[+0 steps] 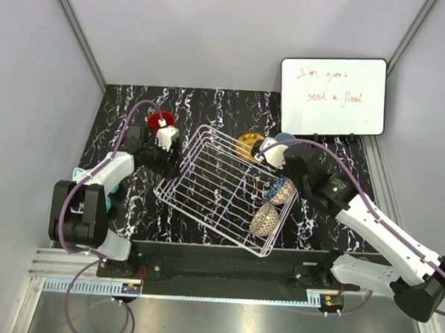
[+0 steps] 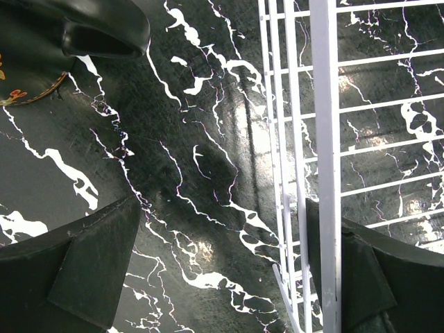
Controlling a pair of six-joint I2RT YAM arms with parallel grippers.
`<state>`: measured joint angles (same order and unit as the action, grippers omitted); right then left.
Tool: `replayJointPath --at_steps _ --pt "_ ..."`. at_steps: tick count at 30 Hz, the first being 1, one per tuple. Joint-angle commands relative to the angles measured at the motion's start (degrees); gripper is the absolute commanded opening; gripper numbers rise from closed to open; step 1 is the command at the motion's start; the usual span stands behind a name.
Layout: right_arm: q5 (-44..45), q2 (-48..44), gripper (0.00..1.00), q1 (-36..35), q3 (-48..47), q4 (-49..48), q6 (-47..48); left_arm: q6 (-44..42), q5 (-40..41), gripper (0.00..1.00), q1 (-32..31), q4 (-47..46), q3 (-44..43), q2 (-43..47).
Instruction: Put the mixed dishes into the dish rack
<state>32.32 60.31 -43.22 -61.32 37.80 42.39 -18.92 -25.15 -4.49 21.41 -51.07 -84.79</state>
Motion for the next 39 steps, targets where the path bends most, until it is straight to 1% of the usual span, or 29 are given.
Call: replayJointPath --at_steps 1,13,14,15,16,18,20,21,22,24,25,26,28,35,39 --pt "2.32 1.47 0.0 0.51 -0.03 -7.04 -2.57 -0.16 -0.25 0.98 0.8 -0.58 -0.96 1.38" --pt "-1.81 6.21 0.0 0.59 3.14 -10.55 -5.12 0.72 -1.31 0.98 0.8 -0.93 -0.79 1.21" --pt "-2.25 6.65 0.04 0.6 3.14 -10.56 -6.08 0.81 -1.22 0.98 0.8 -0.93 -0.79 1.12" --pt "-2.87 7.01 0.16 0.6 3.14 -10.47 -6.53 0.81 -1.31 0.98 0.8 -1.02 -0.79 1.21" --pt "-3.05 7.45 0.25 0.51 3.22 -10.47 -6.88 0.81 -1.31 0.98 0.8 -1.11 -0.7 1.04" --pt "-3.4 7.54 0.38 0.51 3.05 -10.12 -8.2 1.07 -1.31 0.98 0.8 -1.11 -1.05 1.12" --pt "-3.57 6.66 0.47 0.51 2.52 -9.68 -9.69 1.16 -1.22 0.98 0.8 -1.19 -1.23 1.03" --pt "-3.4 6.31 0.57 0.51 2.43 -9.33 -10.13 1.16 -1.31 0.98 0.8 -0.93 -1.49 1.12" --pt "-3.23 5.26 0.69 0.51 2.26 -9.15 -10.48 1.08 -1.31 0.98 0.8 -0.84 -1.66 1.12" --pt "-2.7 4.03 0.77 0.51 2.17 -8.97 -11.28 0.81 -1.22 0.98 0.8 -0.76 -1.93 0.86" --pt "-2.52 3.06 0.86 0.51 2.17 -8.8 -11.54 0.81 -1.13 0.98 0.8 -0.58 -2.02 0.86" --pt "-2.26 2.53 0.93 0.51 1.91 -8.8 -12.5 0.9 -1.13 0.98 0.89 -0.49 -2.1 0.68" --pt "-1.56 1.13 1.0 0.51 0.77 -8.18 -13.56 0.81 -1.13 0.98 0.89 -0.32 -2.19 0.68" --pt "-1.47 -1.43 1.0 0.51 -1.96 -4.32 -17.86 0.64 -1.05 0.98 0.98 0.3 -2.9 0.51" --pt "-3.66 -4.23 1.0 0.51 -3.28 -0.81 -21.29 0.64 -1.04 0.98 1.06 0.74 -3.16 0.51"
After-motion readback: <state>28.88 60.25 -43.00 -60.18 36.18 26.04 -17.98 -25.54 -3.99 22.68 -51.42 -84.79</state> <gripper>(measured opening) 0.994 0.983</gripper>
